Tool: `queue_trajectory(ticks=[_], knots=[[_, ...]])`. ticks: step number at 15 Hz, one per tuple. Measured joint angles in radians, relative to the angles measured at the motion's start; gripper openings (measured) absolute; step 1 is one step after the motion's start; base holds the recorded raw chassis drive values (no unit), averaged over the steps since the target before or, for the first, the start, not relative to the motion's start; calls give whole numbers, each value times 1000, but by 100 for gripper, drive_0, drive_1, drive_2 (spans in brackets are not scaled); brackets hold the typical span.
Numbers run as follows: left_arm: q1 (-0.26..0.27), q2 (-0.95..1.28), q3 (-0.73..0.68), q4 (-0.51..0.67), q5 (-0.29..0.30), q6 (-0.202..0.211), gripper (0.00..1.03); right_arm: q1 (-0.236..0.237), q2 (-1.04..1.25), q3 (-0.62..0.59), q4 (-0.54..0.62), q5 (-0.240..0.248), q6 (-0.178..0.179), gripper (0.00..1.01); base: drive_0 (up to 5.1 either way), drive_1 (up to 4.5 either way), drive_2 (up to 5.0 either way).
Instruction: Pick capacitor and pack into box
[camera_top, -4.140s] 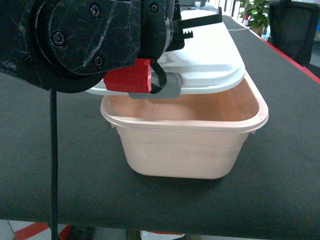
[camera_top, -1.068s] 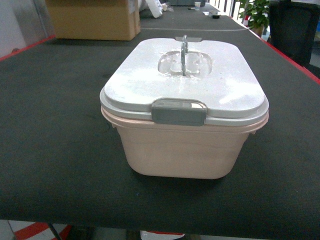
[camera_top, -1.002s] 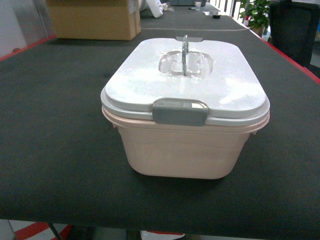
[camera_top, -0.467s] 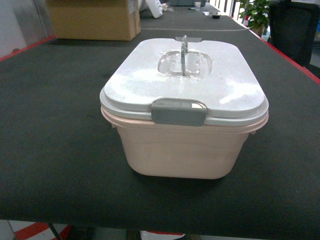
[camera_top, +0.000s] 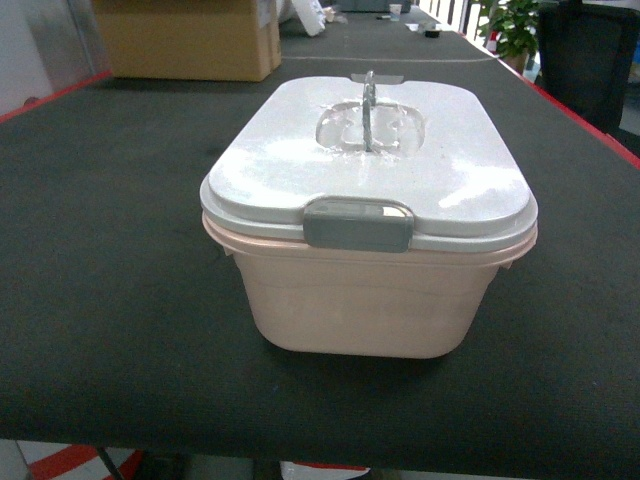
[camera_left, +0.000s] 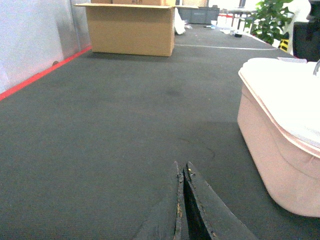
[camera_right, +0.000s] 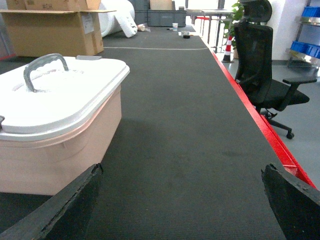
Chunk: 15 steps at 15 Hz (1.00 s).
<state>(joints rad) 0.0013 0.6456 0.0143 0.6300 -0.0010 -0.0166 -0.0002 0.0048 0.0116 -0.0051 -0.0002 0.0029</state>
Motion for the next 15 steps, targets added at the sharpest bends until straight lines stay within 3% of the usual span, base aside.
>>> queue_trajectory(ticks=[3, 6, 8, 14, 15], knots=[[0, -41, 0, -44, 0, 0, 2, 0, 0, 0, 0, 0, 0, 98, 0, 0, 0], [0, -190, 0, -177, 0, 0, 2, 0, 0, 0, 0, 0, 0, 98, 0, 0, 0], [0, -351, -1, -334, 0, 0, 2, 0, 0, 0, 0, 0, 0, 98, 0, 0, 0], [0, -470, -1, -454, 0, 0, 2, 0, 0, 0, 0, 0, 0, 98, 0, 0, 0], [0, -517, 1, -520, -1, 0, 2, 0, 0, 0, 0, 0, 0, 98, 0, 0, 0]])
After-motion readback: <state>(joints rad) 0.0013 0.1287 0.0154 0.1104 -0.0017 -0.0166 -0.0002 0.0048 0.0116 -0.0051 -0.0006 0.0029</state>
